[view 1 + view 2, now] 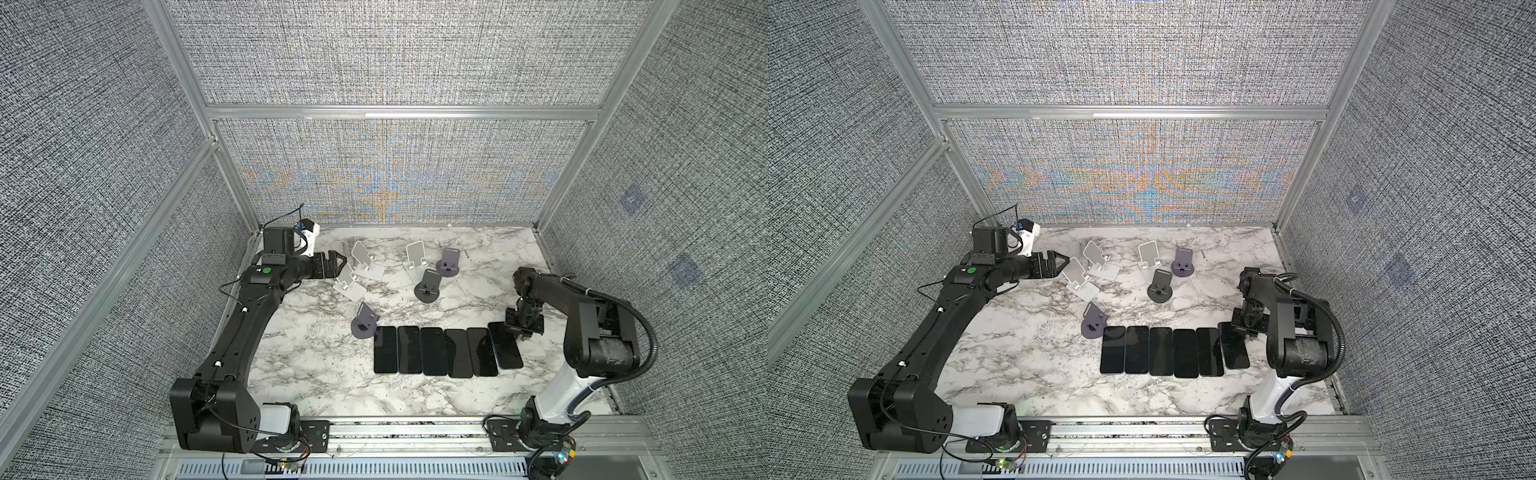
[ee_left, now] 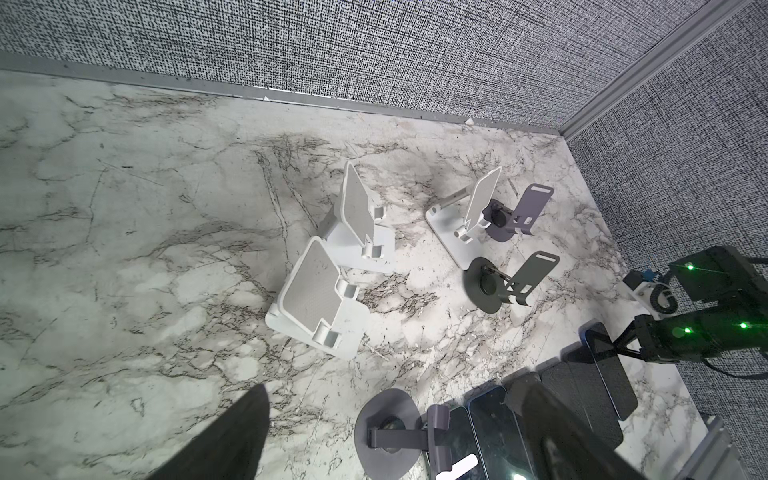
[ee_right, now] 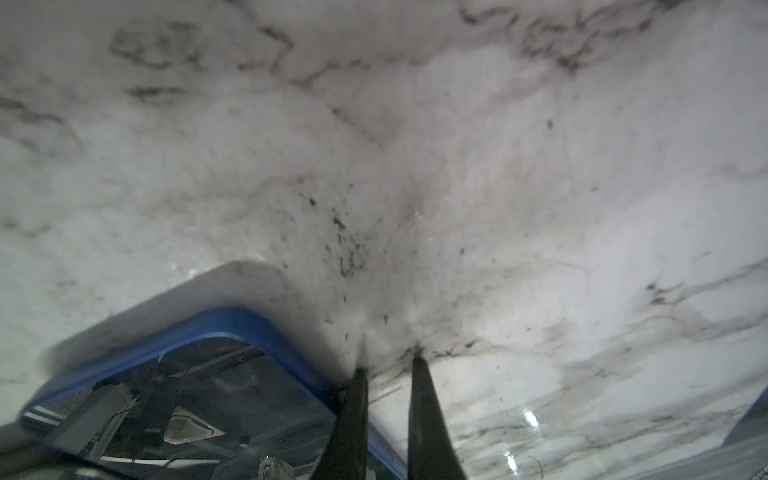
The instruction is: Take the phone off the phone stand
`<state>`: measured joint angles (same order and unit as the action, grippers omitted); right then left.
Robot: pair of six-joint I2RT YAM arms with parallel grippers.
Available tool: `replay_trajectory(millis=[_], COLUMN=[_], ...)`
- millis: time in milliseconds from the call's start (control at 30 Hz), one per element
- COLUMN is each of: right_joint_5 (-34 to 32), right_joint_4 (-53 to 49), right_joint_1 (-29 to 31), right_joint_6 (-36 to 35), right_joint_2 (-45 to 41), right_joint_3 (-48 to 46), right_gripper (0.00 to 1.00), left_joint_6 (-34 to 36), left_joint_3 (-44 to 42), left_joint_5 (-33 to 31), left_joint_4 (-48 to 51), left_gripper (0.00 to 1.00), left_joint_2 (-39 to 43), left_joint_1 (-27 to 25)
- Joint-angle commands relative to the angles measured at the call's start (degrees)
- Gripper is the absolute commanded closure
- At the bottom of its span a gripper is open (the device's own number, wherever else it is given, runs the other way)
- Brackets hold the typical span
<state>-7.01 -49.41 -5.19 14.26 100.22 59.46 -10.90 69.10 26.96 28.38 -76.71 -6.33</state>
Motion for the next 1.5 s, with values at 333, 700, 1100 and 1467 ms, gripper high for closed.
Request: replay_trajectory(millis=[333,700,1100,1467], right_joint_5=[4.72,2.89,5.8,-1.78], right_joint_4=[-2.43,3.49,30.65,58.64], right_joint_1=[0.95,1.83,5.11,11.8], right_joint_6=[3.49,-1.51,-10.23,-14.55], right_joint_2=[-4.25,-21.21,-30.09,-22.27], right_joint_3=[-4.56,0.96,-9.74,-21.42], right_gripper=[0.88,0.5,0.01,0.01], left_joint_6=[0.6,2.8,-2.3,-3.08], left_joint_3=[0.11,-0.34,-13.57,-27.83], left_joint_5=[-0.36,-4.57,-26.9,-50.58], left_joint_4=[-0.22,-0.07,-10.59,-27.95], left_gripper=[0.05,0.04,0.01,0.01], left_joint_2=[-0.29,-0.11,6.31,2.93], left_joint_1=[0.0,0.09,0.03,0.39])
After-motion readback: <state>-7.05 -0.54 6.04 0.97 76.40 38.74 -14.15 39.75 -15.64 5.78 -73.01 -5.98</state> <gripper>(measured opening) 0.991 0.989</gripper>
